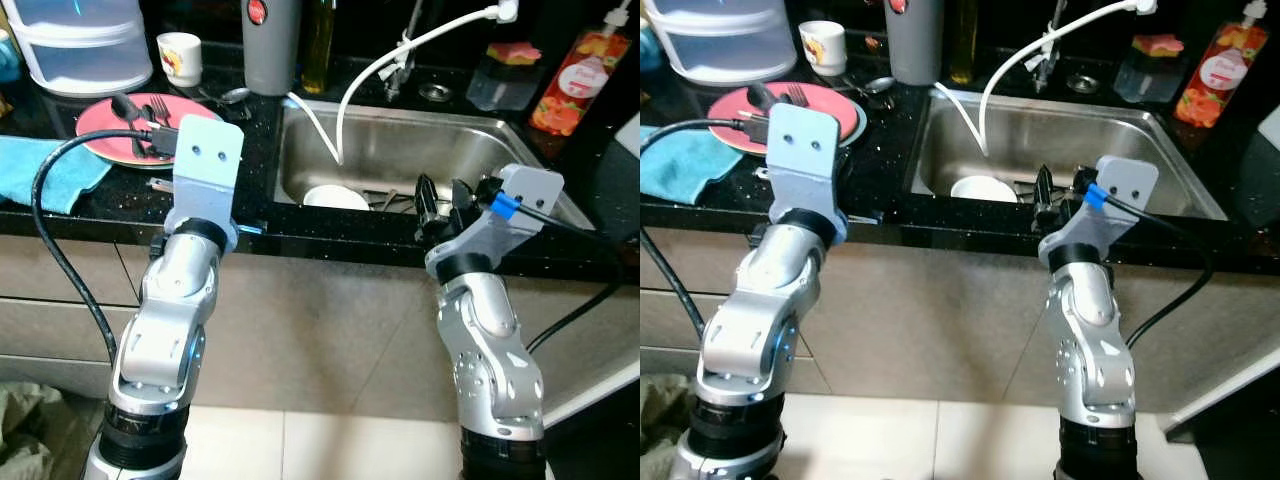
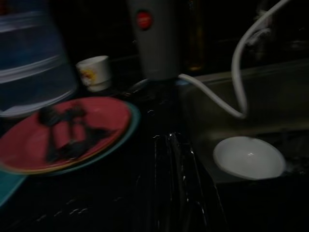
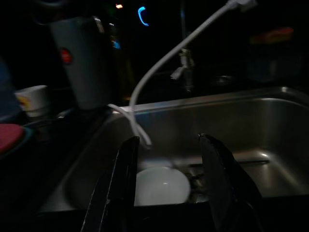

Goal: Kitchen organization

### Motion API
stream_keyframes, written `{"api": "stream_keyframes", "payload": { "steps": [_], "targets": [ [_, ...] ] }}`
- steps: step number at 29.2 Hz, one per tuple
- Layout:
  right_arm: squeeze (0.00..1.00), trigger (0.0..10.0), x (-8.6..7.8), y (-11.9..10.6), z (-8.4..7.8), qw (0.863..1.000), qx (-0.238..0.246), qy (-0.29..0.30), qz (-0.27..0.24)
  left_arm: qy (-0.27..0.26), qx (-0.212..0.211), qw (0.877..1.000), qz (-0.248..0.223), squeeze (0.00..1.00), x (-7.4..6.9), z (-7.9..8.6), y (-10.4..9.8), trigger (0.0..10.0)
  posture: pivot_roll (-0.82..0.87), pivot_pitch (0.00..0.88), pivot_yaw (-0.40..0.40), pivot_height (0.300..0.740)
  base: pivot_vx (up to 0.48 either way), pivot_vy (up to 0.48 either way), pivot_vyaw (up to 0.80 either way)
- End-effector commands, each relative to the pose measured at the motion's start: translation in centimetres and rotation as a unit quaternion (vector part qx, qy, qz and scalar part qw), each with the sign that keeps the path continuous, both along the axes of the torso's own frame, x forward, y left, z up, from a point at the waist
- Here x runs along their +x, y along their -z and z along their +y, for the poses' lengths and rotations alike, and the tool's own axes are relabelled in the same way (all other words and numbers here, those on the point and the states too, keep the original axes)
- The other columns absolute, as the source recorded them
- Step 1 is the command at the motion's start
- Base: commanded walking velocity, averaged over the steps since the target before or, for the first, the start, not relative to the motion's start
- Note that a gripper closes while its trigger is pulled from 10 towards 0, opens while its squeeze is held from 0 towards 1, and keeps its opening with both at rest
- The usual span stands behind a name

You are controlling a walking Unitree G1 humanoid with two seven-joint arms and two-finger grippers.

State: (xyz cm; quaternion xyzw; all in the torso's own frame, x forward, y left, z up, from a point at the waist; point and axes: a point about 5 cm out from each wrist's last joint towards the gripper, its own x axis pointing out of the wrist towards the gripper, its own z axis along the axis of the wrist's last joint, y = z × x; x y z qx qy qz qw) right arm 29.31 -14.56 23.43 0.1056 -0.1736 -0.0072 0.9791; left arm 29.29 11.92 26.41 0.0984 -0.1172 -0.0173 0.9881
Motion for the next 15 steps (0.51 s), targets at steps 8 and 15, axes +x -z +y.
{"api": "stream_keyframes", "payload": {
  "steps": [8, 15],
  "targets": [
    [0.00, 10.0, 0.06, 0.14, -0.22, 1.000, 0.001, 0.005, 0.003, 0.000, 0.001, 1.000, 0.003, 0.00, -0.05, -0.13, 0.20, 10.0, 0.27, 0.048, -0.072, 0.740, 0.338, 0.000, 0.00],
    [0.00, 10.0, 0.08, 0.14, -0.18, 1.000, 0.001, 0.004, 0.004, -0.001, 0.001, 1.000, 0.003, 0.00, -0.07, -0.14, 0.19, 10.0, 0.27, 0.050, -0.074, 0.740, 0.337, 0.000, 0.00]
  ]
}}
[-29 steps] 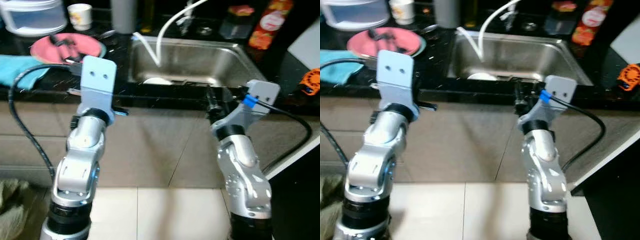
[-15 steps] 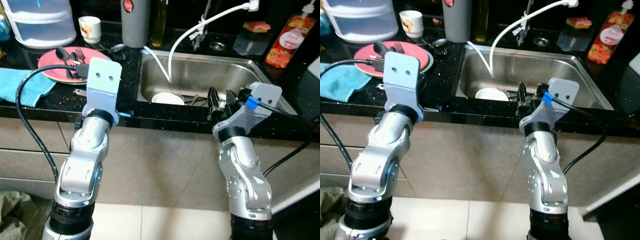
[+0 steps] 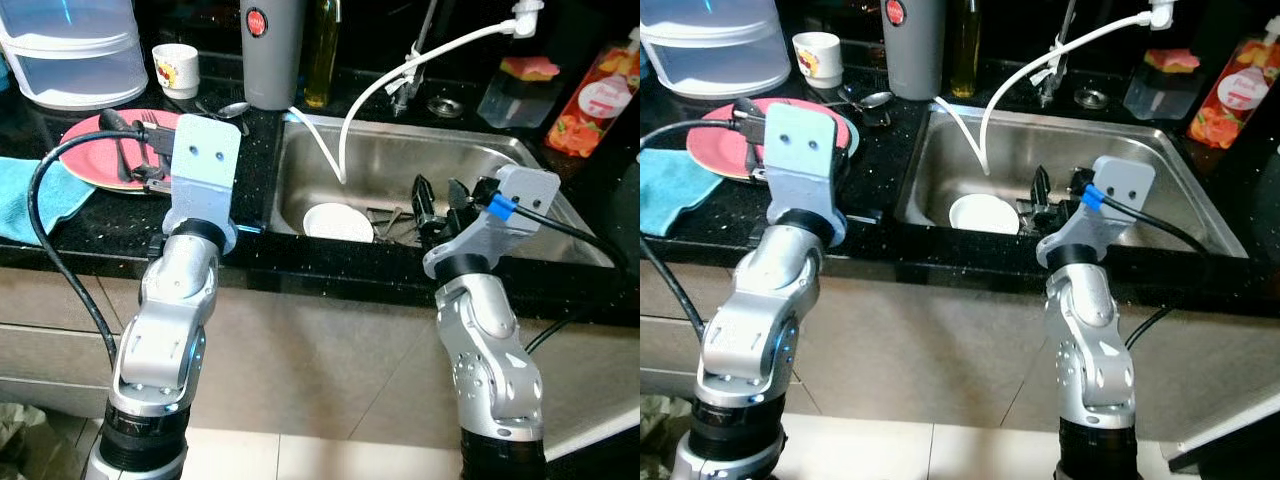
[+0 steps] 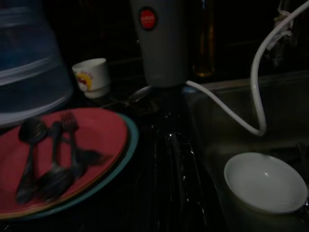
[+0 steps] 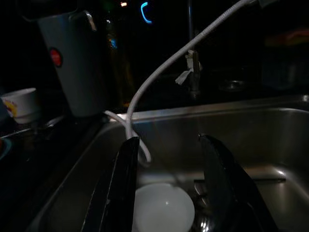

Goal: Kitchen organization

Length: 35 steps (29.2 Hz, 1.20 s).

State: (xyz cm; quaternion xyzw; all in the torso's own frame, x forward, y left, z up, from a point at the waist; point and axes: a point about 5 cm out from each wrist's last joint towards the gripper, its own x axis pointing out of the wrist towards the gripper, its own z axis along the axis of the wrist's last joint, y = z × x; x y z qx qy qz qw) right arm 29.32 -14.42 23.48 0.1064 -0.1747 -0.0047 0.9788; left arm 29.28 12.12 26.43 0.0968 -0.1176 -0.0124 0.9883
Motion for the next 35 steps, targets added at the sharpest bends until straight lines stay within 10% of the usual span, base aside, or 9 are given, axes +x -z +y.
{"api": "stream_keyframes", "payload": {
  "steps": [1, 35],
  "targets": [
    [0.00, 10.0, 0.1, 0.2, -0.3, 1.000, 0.001, 0.006, 0.005, 0.004, 0.003, 1.000, 0.004, 0.00, -0.1, -0.3, 0.2, 10.0, 0.27, 0.050, -0.074, 0.740, 0.334, 0.000, 0.00],
    [0.00, 10.0, 0.2, -0.7, -0.3, 1.000, 0.005, 0.007, -0.017, 0.058, 0.071, 0.994, 0.055, 0.00, -0.4, -1.3, -1.3, 10.0, 0.30, 0.044, -0.063, 0.740, 0.133, 0.000, 0.00]
  ]
}}
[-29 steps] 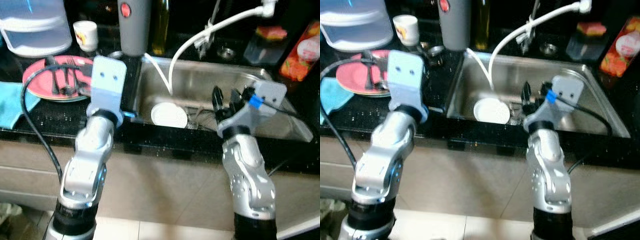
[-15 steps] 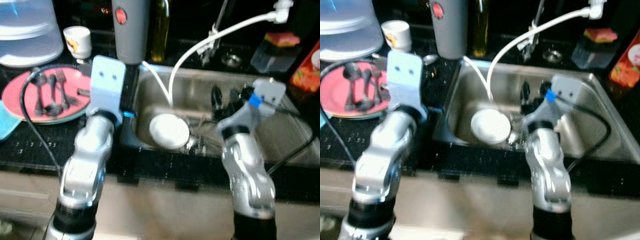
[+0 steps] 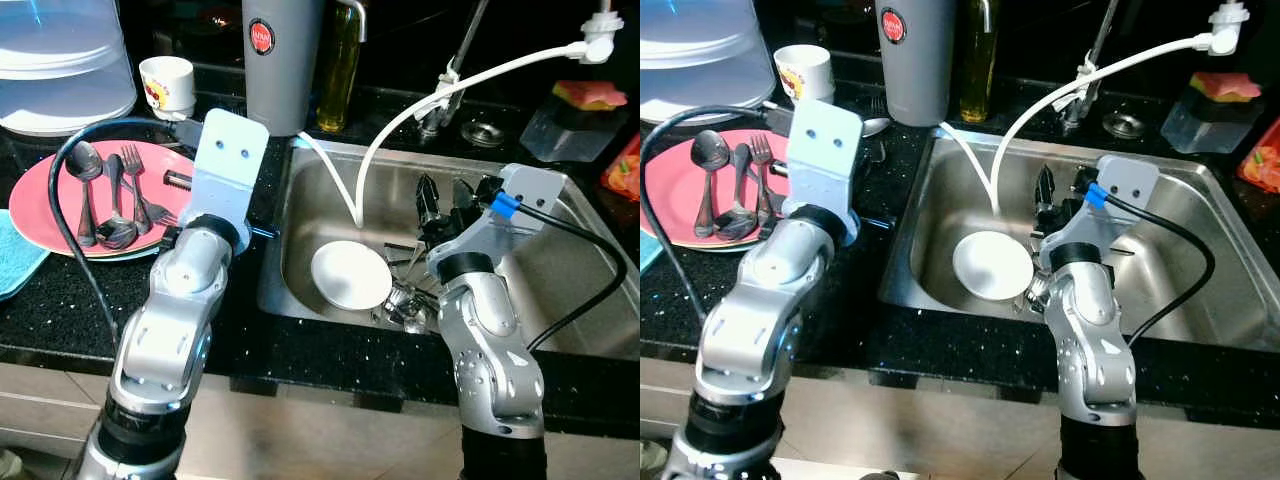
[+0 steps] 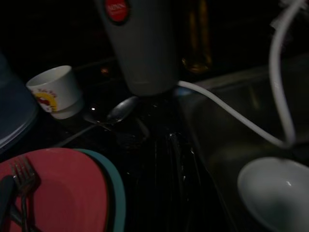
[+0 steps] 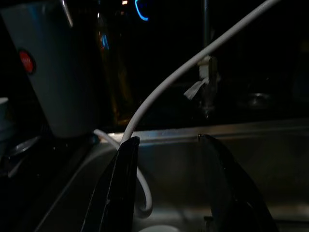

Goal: Kitchen organization

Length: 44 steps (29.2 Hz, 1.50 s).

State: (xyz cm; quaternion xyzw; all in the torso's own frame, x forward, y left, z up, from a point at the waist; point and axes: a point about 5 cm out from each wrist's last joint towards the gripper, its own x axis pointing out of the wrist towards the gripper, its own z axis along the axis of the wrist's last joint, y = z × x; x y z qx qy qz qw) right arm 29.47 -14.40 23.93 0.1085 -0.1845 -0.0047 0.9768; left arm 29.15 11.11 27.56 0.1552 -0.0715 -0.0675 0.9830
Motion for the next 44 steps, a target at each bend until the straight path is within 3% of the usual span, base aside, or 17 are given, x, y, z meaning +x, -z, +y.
{"api": "stream_keyframes", "payload": {
  "steps": [1, 4, 5, 6, 8, 15, 22, 24, 25, 27, 28, 30, 32, 33, 34, 37, 44],
  "targets": [
    [0.00, 10.0, 0.0, -0.6, -0.3, 1.000, 0.000, 0.007, -0.013, 0.022, 0.018, 0.999, 0.015, 0.00, -0.2, -0.4, -0.5, 10.0, 0.30, 0.042, -0.065, 0.740, 0.000, 0.000, 0.00],
    [0.00, 10.0, 0.1, -0.9, -0.2, 1.000, -0.008, 0.005, -0.017, 0.030, 0.045, 0.998, 0.020, 0.00, -0.1, -0.5, -1.1, 10.0, 0.31, 0.037, -0.066, 0.740, 0.000, 0.000, 0.00],
    [0.00, 10.0, 0.2, -1.1, 0.0, 1.000, -0.015, -0.001, -0.021, 0.038, 0.094, 0.994, 0.032, 0.00, 0.3, -0.1, -1.3, 10.0, 0.32, 0.029, -0.068, 0.740, 0.000, 0.000, 0.00],
    [0.00, 10.0, 0.2, -1.1, 0.0, 1.000, -0.015, -0.001, -0.021, 0.038, 0.094, 0.994, 0.032, 0.00, 0.3, -0.1, -1.3, 10.0, 0.32, 0.029, -0.068, 0.740, 0.000, 0.000, 0.00],
    [0.00, 10.0, 0.3, -1.2, 0.2, 1.000, -0.017, -0.005, -0.021, 0.075, 0.165, 0.981, 0.072, 0.00, 0.3, 0.7, -1.1, 10.0, 0.34, 0.025, -0.071, 0.740, 0.000, 0.000, 0.00],
    [0.00, 10.0, 0.6, -1.1, 0.5, 1.000, -0.015, -0.013, -0.022, 0.096, 0.250, 0.959, 0.094, 0.00, -0.2, 2.7, -1.5, 10.0, 0.36, 0.019, -0.072, 0.740, 0.000, 0.000, 0.00],
    [0.00, 10.0, 0.9, -1.2, 0.9, 0.999, -0.011, -0.022, -0.024, 0.030, 0.322, 0.936, 0.138, 0.00, -0.3, 7.6, -2.3, 10.0, 0.37, 0.014, -0.073, 0.740, 0.000, 0.000, 0.00],
    [0.00, 10.0, 1.1, -1.0, 1.1, 0.999, -0.007, -0.025, -0.022, -0.041, 0.286, 0.947, 0.140, 0.00, 0.8, 9.9, -3.2, 10.0, 0.38, 0.014, -0.068, 0.740, 0.000, 0.000, 0.00],
    [0.00, 10.0, 1.1, -1.0, 1.1, 0.999, -0.007, -0.025, -0.022, -0.041, 0.286, 0.947, 0.140, 0.00, 0.8, 9.9, -3.2, 10.0, 0.38, 0.014, -0.068, 0.740, 0.000, 0.000, 0.00],
    [0.00, 10.0, 1.2, -0.8, 1.5, 0.999, -0.005, -0.030, -0.020, -0.112, 0.182, 0.972, 0.103, 0.00, 2.2, 10.7, -4.6, 10.0, 0.38, 0.012, -0.067, 0.740, 0.000, 0.000, 0.00],
    [0.00, 10.0, 1.2, -0.8, 1.5, 0.999, -0.005, -0.030, -0.020, -0.112, 0.182, 0.972, 0.103, 0.00, 2.2, 10.7, -4.6, 10.0, 0.38, 0.012, -0.067, 0.740, 0.000, 0.000, 0.00],
    [0.00, 10.0, 1.2, -0.8, 1.6, 0.999, -0.004, -0.032, -0.022, -0.128, 0.053, 0.985, 0.105, 0.00, 3.0, 9.4, -4.1, 10.0, 0.37, 0.012, -0.055, 0.740, 0.000, 0.000, 0.00],
    [0.00, 10.0, 1.2, -0.8, 1.6, 0.999, -0.004, -0.032, -0.022, -0.128, 0.053, 0.985, 0.105, 0.00, 3.0, 9.4, -4.1, 10.0, 0.37, 0.012, -0.055, 0.740, 0.000, 0.000, 0.00],
    [0.00, 10.0, 1.2, -0.8, 1.5, 0.999, -0.003, -0.028, -0.023, -0.133, 0.006, 0.984, 0.117, 0.00, 3.2, 8.8, -3.4, 10.0, 0.37, 0.013, -0.049, 0.740, 0.000, 0.000, 0.00],
    [0.00, 10.0, 1.2, -0.8, 1.5, 0.999, -0.003, -0.028, -0.023, -0.133, 0.006, 0.984, 0.117, 0.00, 3.2, 8.8, -3.4, 10.0, 0.37, 0.013, -0.049, 0.740, 0.000, 0.000, 0.00],
    [0.00, 10.0, 0.9, -0.5, 0.9, 1.000, 0.000, -0.015, -0.020, -0.184, -0.112, 0.962, 0.168, 0.00, 4.0, 9.7, -1.5, 10.0, 0.36, 0.019, -0.046, 0.740, 0.000, 0.000, 0.00],
    [0.00, 10.0, 0.9, -0.5, 0.9, 1.000, -0.001, -0.013, -0.021, -0.242, -0.161, 0.940, 0.180, 0.00, 5.0, 11.6, -2.1, 10.0, 0.36, 0.025, -0.037, 0.740, 0.000, 0.000, 0.00]
  ]
}}
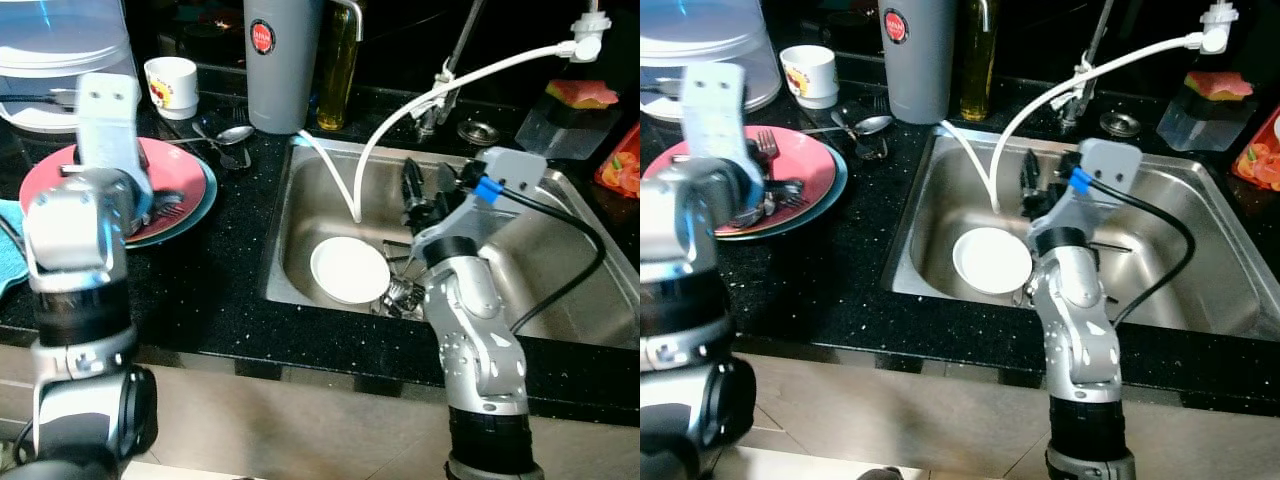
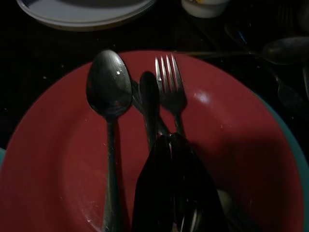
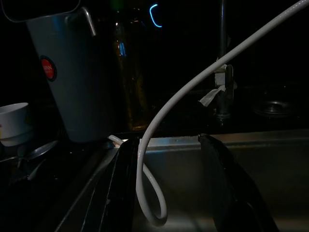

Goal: Kitchen organization

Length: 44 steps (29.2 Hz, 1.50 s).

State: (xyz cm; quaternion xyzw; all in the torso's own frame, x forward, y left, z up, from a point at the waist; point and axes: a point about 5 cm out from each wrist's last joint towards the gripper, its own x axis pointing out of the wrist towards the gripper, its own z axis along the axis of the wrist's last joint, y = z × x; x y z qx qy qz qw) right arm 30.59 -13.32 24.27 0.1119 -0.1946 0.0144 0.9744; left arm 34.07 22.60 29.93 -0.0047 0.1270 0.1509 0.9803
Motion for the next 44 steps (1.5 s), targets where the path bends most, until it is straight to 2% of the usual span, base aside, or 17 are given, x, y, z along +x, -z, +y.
{"api": "stream_keyframes", "payload": {
  "steps": [1, 4, 5, 10, 13, 16, 22, 28, 31, 36, 39, 40, 41, 44],
  "targets": [
    [0.00, 10.0, -0.2, -0.1, -0.2, 1.000, 0.000, 0.007, -0.009, -0.025, -0.001, 1.000, 0.017, 0.00, 0.0, 0.2, 0.4, 10.0, 0.36, 0.030, -0.033, 0.740, 0.000, 0.000, 0.00],
    [0.00, 10.0, -0.3, -0.1, -0.2, 1.000, 0.000, 0.008, -0.009, -0.040, -0.002, 0.999, 0.024, 0.00, -0.2, 0.2, 0.6, 10.0, 0.36, 0.032, -0.030, 0.740, 0.000, 0.000, 0.00],
    [0.00, 10.0, -0.4, 0.0, -0.1, 1.000, 0.000, 0.008, -0.008, -0.063, -0.016, 0.997, 0.042, 0.00, -0.4, 0.3, 1.0, 10.0, 0.36, 0.035, -0.027, 0.740, 0.000, 0.000, 0.00],
    [0.00, 10.0, -0.4, 0.1, -0.1, 1.000, 0.001, 0.008, -0.007, -0.081, -0.021, 0.995, 0.061, 0.00, -0.5, 0.4, 1.3, 10.0, 0.36, 0.038, -0.025, 0.740, 0.000, 0.000, 0.00],
    [0.00, 10.0, -0.5, 0.1, -0.2, 1.000, 0.001, 0.011, -0.006, -0.123, -0.007, 0.986, 0.109, 0.00, -0.4, 0.6, 1.6, 10.0, 0.36, 0.042, -0.019, 0.740, 0.000, 0.000, 0.00],
    [0.00, 10.0, -0.5, 0.2, -0.2, 1.000, 0.004, 0.013, -0.004, -0.130, -0.005, 0.983, 0.129, 0.00, -0.4, 0.6, 2.1, 10.0, 0.37, 0.046, -0.017, 0.740, 0.000, 0.000, 0.00],
    [0.00, 10.0, -0.6, 0.2, -0.2, 1.000, 0.004, 0.013, -0.004, -0.131, -0.009, 0.982, 0.138, 0.00, -0.3, 0.5, 2.0, 10.0, 0.37, 0.048, -0.016, 0.740, 0.000, 0.000, 0.00],
    [0.00, 10.0, -0.6, 0.2, -0.3, 1.000, 0.005, 0.015, -0.006, -0.100, 0.001, 0.988, 0.118, 0.00, 0.3, 0.0, 1.3, 10.0, 0.36, 0.049, -0.015, 0.740, 0.000, 0.000, 0.00],
    [0.00, 10.0, -0.6, 0.2, -0.3, 1.000, 0.005, 0.016, -0.006, -0.078, 0.030, 0.992, 0.091, 0.00, 0.8, -0.7, 0.2, 10.0, 0.36, 0.049, -0.015, 0.740, 0.000, 0.000, 0.00],
    [0.00, 10.0, -0.7, 0.2, -0.4, 1.000, 0.004, 0.017, -0.006, -0.081, 0.019, 0.991, 0.108, 0.00, 0.7, -0.6, 0.7, 10.0, 0.35, 0.051, -0.017, 0.740, 0.000, 0.000, 0.00],
    [0.00, 10.0, -0.7, 0.2, -0.5, 1.000, 0.004, 0.018, -0.005, -0.083, 0.016, 0.990, 0.113, 0.00, 0.5, -0.5, 0.9, 9.3, 0.36, 0.052, -0.020, 0.740, 0.000, 0.000, 0.00],
    [0.00, 10.0, -0.7, 0.2, -0.5, 1.000, 0.004, 0.018, -0.005, -0.084, 0.016, 0.990, 0.114, 0.00, 0.5, -0.5, 0.9, 9.3, 0.36, 0.052, -0.020, 0.740, 0.000, 0.000, 0.00],
    [0.00, 10.0, -0.7, 0.2, -0.5, 1.000, 0.003, 0.017, -0.005, -0.086, 0.012, 0.989, 0.118, 0.00, 0.4, -0.5, 1.0, 9.9, 0.36, 0.052, -0.022, 0.740, 0.000, 0.000, 0.00],
    [0.00, 10.0, -0.7, 0.2, -0.4, 1.000, 0.002, 0.015, -0.005, -0.093, 0.018, 0.989, 0.115, 0.00, 0.3, -0.4, 0.8, 10.0, 0.36, 0.053, -0.024, 0.740, 0.000, 0.000, 0.00]
  ]
}}
